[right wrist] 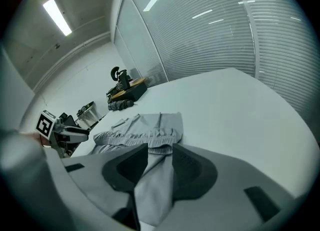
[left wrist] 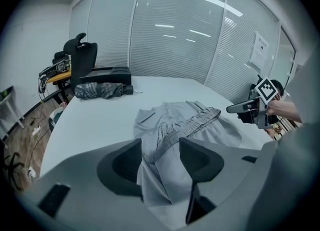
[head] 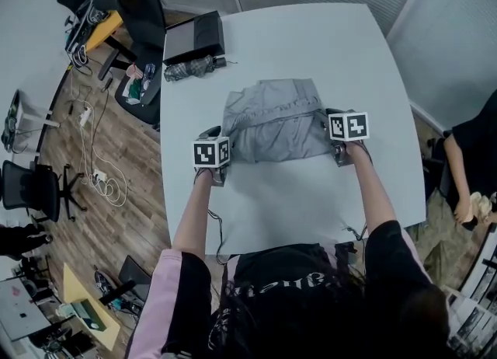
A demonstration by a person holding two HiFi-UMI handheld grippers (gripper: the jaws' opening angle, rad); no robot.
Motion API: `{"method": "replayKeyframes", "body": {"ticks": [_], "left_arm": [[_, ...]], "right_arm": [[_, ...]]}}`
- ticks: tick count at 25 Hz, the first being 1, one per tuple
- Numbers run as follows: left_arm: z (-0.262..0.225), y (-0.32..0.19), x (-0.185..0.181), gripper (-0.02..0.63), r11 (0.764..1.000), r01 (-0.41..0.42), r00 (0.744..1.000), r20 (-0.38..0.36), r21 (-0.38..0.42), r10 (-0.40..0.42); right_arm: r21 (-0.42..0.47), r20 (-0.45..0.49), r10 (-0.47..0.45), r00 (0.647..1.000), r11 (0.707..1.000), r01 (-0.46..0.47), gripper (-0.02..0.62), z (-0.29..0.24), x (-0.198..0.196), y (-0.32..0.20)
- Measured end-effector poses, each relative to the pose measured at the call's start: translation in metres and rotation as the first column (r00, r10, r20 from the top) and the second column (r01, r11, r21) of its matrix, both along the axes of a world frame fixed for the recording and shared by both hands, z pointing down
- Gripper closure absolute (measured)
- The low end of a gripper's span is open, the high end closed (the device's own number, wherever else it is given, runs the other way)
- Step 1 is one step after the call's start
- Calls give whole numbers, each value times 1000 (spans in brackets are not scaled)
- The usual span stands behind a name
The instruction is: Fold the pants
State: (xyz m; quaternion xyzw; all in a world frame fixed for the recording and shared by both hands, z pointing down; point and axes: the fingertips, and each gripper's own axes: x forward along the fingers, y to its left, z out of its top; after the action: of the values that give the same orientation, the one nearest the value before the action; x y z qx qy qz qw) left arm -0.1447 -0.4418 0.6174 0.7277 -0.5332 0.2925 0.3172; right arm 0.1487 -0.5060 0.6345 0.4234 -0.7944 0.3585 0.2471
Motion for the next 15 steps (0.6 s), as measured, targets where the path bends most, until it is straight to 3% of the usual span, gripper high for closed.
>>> {"method": "replayKeyframes", "body": {"ticks": [5, 15], "left_arm": [[-29, 14, 0, 368, 996, 28, 994, -103, 86, -19], [-105, 63, 29, 377, 961, -15, 968, -236, 275, 82]], "right_arm": [[82, 29, -19, 999, 996, 17, 457, -33, -4, 19], [233, 86, -66, 994, 972, 44, 457, -101, -34, 85]]}}
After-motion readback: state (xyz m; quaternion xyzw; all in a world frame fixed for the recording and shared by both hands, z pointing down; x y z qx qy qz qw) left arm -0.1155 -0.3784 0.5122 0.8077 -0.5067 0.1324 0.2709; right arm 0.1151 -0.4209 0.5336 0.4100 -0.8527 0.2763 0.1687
